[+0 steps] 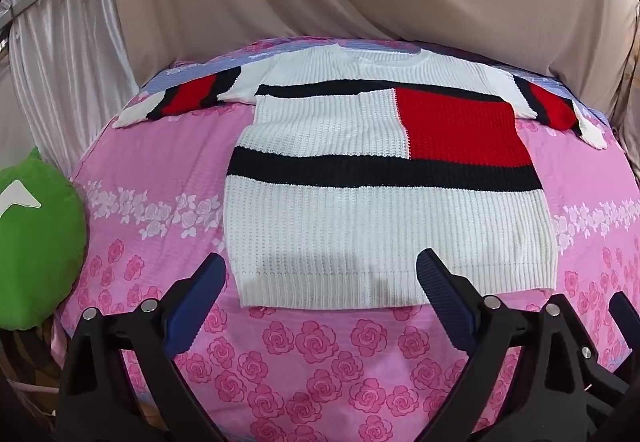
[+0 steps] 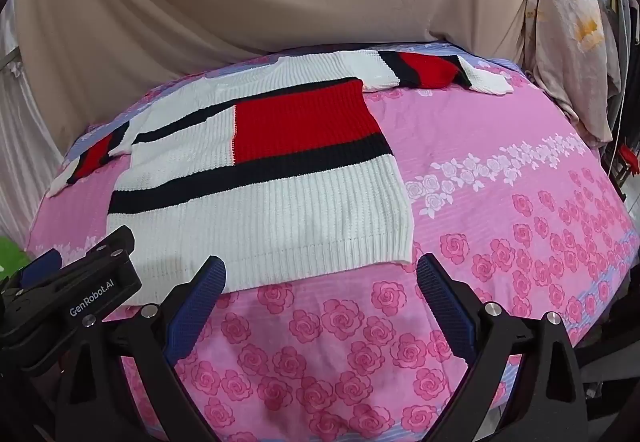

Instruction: Fold small clothes

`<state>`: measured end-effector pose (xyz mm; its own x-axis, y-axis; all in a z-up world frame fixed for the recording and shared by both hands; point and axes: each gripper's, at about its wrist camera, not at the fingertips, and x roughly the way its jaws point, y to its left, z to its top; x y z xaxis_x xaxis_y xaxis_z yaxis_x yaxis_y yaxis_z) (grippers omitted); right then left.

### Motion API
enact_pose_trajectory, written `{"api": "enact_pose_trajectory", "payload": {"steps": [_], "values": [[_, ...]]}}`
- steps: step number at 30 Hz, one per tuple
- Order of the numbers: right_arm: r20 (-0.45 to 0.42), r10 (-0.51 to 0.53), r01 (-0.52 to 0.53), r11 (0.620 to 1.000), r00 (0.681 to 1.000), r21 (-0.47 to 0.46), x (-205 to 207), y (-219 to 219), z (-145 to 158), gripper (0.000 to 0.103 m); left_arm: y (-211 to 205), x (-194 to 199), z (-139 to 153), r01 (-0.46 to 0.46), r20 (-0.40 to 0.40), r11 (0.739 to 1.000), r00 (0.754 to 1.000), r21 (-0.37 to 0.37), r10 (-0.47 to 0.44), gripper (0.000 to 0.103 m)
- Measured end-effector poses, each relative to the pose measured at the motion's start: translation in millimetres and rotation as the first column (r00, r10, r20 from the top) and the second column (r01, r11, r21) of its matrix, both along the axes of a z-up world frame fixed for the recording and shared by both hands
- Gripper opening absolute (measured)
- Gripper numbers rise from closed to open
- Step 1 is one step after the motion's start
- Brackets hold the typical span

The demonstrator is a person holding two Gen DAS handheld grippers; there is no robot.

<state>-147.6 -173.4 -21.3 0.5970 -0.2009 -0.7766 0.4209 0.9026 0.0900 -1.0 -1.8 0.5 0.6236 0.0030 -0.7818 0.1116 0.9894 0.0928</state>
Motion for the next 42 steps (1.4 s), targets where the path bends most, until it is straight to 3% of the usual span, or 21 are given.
{"api": "enact_pose_trajectory", "payload": {"steps": [42], "values": [[-0.041,0.004,-0.006,0.999,0.999,-0.034,1,4,-6,0.094,2,1,-10,0.007,-0.009,1.0,1.0,0.011,-0.007,0.094]]}}
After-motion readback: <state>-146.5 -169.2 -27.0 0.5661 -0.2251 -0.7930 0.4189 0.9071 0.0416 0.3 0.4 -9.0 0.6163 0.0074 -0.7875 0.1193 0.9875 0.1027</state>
